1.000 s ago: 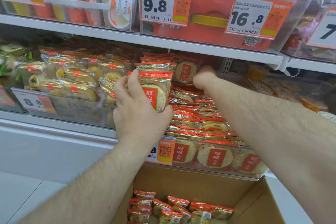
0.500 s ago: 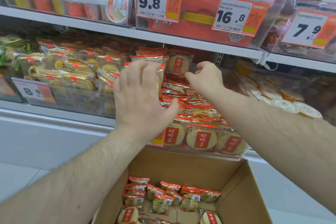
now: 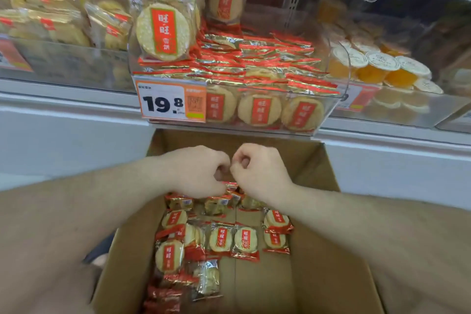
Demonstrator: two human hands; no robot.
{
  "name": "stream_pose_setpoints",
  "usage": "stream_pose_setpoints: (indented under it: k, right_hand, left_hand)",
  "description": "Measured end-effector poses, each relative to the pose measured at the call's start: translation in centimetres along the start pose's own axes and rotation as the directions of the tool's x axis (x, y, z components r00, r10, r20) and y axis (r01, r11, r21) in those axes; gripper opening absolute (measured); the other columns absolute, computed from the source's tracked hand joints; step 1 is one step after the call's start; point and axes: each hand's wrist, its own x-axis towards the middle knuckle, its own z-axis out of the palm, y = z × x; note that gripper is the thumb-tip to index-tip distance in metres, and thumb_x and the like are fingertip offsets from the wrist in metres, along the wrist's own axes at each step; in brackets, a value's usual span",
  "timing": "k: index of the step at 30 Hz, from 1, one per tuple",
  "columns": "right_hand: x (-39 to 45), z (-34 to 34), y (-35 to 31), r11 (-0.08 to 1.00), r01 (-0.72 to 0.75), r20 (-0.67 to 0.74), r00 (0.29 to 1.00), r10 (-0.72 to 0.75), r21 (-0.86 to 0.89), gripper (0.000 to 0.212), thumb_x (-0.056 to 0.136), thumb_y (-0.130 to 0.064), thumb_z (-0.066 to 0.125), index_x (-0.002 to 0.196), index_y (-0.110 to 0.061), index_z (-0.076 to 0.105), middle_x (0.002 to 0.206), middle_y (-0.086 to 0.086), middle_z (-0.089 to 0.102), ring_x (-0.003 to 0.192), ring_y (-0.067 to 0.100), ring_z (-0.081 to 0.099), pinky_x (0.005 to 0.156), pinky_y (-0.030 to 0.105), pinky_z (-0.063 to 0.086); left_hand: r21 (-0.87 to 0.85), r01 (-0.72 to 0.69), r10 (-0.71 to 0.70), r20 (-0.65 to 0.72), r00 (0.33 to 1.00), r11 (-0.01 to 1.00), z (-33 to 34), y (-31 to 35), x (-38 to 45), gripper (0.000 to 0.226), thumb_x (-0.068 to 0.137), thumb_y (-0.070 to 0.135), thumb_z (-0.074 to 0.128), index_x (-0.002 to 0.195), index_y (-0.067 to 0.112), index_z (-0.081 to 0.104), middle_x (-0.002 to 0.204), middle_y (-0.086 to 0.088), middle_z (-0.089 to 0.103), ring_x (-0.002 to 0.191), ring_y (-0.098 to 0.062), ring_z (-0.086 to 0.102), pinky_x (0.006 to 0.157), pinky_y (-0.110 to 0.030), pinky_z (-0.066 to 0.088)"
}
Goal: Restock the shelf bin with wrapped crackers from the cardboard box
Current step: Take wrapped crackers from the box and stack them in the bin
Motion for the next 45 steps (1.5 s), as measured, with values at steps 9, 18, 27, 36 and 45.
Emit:
stream_pose_setpoints:
  k: [9,18,27,36,45]
  right_hand:
    - [-1.3,9.6,15.6,0.685,-0.02,0.503,0.664,0.553,-0.728,0.035,0.091,-0.032,0.053,0.123,-0.018,0.06,0.131,0.006,0.056,0.118,0.026,0.054,0.089,0.035,0.048]
    - [-3.6,14.6,22.9,0.561,-0.124,0.347,0.671,0.655,-0.819,0.067,0.087,-0.049,0.058,0.143,-0.017,0.037,0.139,0.009,0.051,0.126,0.029,0.048,0.099,0.039,0.036]
    - [-3.2,11.1,18.3,0.659,-0.047,0.398,0.764,0.508,-0.751,0.022,0.09,-0.016,0.043,0.092,-0.019,0.065,0.101,0.003,0.069,0.09,0.026,0.065,0.072,0.03,0.045]
    - [-1.1,6.9,3.8,0.98,0.089,0.073,0.994,-0.077,-0.176,0.036,0.098,-0.037,0.039,0.094,-0.017,0.068,0.089,0.008,0.071,0.086,0.035,0.064,0.069,0.04,0.051]
    - [-0.5,9.6,12.5,0.972,-0.227,0.116,0.966,0.232,-0.058,0.033,0.091,-0.041,0.048,0.094,-0.015,0.067,0.084,0.004,0.07,0.083,0.027,0.066,0.073,0.034,0.053]
  left_hand:
    - [-0.069,0.11,-0.084,0.303,0.949,0.992,3.5,-1.2,2.9,0.043,0.09,0.038,0.059,0.13,0.028,0.051,0.121,0.008,0.058,0.107,-0.012,0.057,0.095,-0.034,0.049]
    - [-0.183,0.181,-0.078,0.463,0.883,0.966,4.9,-1.9,3.3,0.035,0.091,0.041,0.06,0.123,0.029,0.054,0.111,-0.003,0.071,0.098,-0.022,0.067,0.088,-0.042,0.054]
    - [-0.328,0.291,-0.139,0.415,0.899,0.899,4.8,-1.7,3.0,0.029,0.093,0.034,0.059,0.12,0.022,0.058,0.107,-0.009,0.07,0.073,-0.013,0.057,0.069,-0.029,0.047]
    - [-0.764,0.63,-0.355,0.555,0.753,0.142,4.4,-1.1,2.9,0.061,0.098,0.057,0.038,0.149,0.025,0.029,0.148,-0.024,0.038,0.12,-0.048,0.053,0.092,-0.059,0.049]
    - [-0.785,0.528,-0.453,0.362,0.815,0.323,4.7,-2.2,2.6,0.026,0.092,0.003,0.058,0.106,0.025,0.057,0.12,-0.008,0.053,0.101,-0.022,0.06,0.054,-0.027,0.058]
